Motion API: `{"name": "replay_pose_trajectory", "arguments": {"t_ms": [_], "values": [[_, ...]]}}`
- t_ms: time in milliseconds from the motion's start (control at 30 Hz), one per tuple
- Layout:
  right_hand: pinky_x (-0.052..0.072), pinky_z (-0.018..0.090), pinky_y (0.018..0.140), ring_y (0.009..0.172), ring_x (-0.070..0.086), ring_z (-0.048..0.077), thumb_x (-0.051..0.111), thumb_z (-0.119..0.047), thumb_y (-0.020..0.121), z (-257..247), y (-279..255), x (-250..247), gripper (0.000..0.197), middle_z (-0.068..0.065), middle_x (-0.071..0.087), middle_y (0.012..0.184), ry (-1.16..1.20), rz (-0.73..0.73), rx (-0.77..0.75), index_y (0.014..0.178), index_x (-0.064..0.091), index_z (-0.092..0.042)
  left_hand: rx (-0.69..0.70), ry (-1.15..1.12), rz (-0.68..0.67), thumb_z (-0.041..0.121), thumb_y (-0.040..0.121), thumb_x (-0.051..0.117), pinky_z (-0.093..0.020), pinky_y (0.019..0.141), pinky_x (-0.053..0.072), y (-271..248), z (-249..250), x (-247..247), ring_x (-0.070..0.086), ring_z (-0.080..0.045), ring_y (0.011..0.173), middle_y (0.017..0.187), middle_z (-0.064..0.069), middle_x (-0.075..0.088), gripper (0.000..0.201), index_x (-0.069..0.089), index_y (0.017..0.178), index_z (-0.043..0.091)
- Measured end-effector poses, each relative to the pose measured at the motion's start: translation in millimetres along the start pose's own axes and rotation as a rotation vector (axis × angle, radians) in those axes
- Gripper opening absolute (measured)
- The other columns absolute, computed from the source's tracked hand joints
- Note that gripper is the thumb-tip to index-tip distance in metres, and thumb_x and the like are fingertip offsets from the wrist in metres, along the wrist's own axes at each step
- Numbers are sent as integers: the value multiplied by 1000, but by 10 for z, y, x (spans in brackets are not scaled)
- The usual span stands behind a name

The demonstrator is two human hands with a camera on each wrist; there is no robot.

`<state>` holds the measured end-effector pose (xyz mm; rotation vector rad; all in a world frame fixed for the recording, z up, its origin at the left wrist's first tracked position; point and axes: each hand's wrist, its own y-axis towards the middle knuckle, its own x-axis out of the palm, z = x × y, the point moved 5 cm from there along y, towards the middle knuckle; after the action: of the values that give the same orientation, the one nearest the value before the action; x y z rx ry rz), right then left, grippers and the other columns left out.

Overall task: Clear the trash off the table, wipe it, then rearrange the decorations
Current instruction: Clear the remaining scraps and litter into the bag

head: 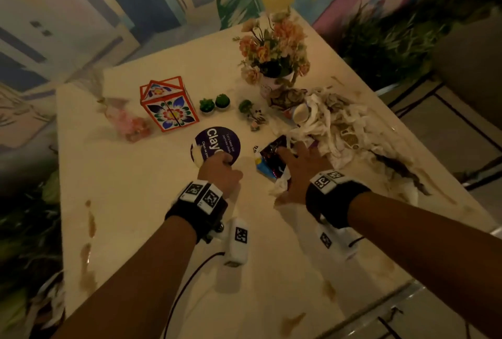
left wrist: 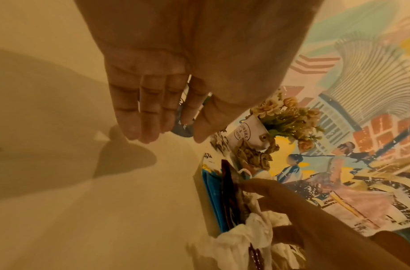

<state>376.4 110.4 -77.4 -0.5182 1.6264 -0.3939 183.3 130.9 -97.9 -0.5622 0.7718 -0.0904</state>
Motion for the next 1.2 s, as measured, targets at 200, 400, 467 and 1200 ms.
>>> {"name": "replay_pose_trajectory", "arguments": {"t_ms": [200, 400, 467, 1200], "values": [[27, 46, 112, 140, 18, 34, 64, -49, 75, 141, 72, -151, 89, 7, 17, 152, 62, -7, -98, 146, 16, -26, -14, -38, -4, 18, 80, 71, -38, 98, 45, 23, 119, 74, 59, -26, 103, 104, -9, 62, 51, 50, 125, 12], [36, 29, 82, 115, 48, 28, 57, -32, 85, 335, 72, -295, 42, 8, 49, 128, 338, 44, -161, 124, 47, -19, 56, 99, -95, 30, 73, 77, -39, 95, 46, 96, 513, 323, 45, -31, 125, 143, -11, 37, 94, 20, 148, 23], [33, 27, 72, 102, 55, 30, 54, -27, 87, 407, 69, -346, 24, 10, 57, 113, 339, 122, -146, 109, 54, -16, 47, 186, -78, 40, 66, 81, -43, 95, 44, 133, 594, 373, 40, -35, 127, 144, -13, 28, 108, 12, 148, 29], [45, 28, 69, 71, 61, 12, 75, -8, 71, 1274, -862, -878, 29, -10, 65, 74, 746, 462, -40, 87, 62, -29, 246, 364, -147, 1, 64, 77, -26, 59, 45, 165, 887, 364, 54, -18, 76, 81, 2, 56, 32, 53, 76, 20]]}}
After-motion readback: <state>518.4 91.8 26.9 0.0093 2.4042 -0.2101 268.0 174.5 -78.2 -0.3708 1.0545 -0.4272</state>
